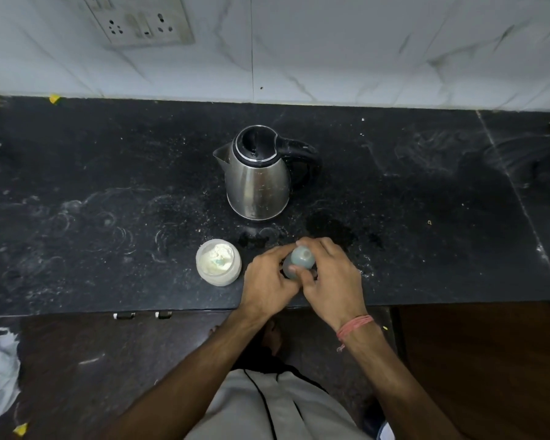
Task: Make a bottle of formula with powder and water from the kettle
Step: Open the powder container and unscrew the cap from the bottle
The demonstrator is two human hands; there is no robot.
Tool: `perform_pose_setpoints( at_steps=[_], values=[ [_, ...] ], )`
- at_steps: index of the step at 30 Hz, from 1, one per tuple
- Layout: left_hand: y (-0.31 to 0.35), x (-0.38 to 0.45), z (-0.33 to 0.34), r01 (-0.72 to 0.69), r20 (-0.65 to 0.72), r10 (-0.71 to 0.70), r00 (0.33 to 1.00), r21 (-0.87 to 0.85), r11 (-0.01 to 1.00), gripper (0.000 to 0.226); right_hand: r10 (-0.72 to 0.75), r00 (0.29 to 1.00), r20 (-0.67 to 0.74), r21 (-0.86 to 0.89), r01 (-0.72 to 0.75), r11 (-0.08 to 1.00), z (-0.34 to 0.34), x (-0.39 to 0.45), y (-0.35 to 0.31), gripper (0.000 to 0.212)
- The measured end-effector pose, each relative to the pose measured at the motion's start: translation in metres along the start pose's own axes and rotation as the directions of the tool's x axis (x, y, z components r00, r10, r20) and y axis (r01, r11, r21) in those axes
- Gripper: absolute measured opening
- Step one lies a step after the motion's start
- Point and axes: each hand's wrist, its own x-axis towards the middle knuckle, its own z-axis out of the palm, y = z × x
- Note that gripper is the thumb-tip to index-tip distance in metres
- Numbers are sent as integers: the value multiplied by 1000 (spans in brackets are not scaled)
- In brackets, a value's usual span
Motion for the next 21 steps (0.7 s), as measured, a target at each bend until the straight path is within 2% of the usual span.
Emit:
perform_pose_setpoints(
  at_steps=[4,7,11,14,17,19,21],
  values=[
    [-11,2,1,-17,17,17,1000,13,1000,50,-98,994,58,5,98,995,-5,0,1,50],
    [-15,4,0,-27,24,26,999,32,999,46,-141,986,93,70,134,988,-11,-2,6,55],
    [-16,6,-2,-64,61,66,996,-34,997,57,-111,993,36,296,96,950,-23,-4,11,58],
    [-20,6,-2,-50,67,54,996,-58,997,64,30,999,-24,378,-19,926,-24,-5,28,56],
    [-23,6,0,-45,69,50,996,-60,997,67,167,986,25,205,-168,964,-18,-8,55,52],
    [-24,6,1,-47,63,51,997,-61,997,67,199,977,75,51,-203,978,-11,-14,67,49],
    [-25,7,2,-46,68,49,996,-48,998,67,225,970,95,2,-226,974,-6,-20,73,47]
  ],
)
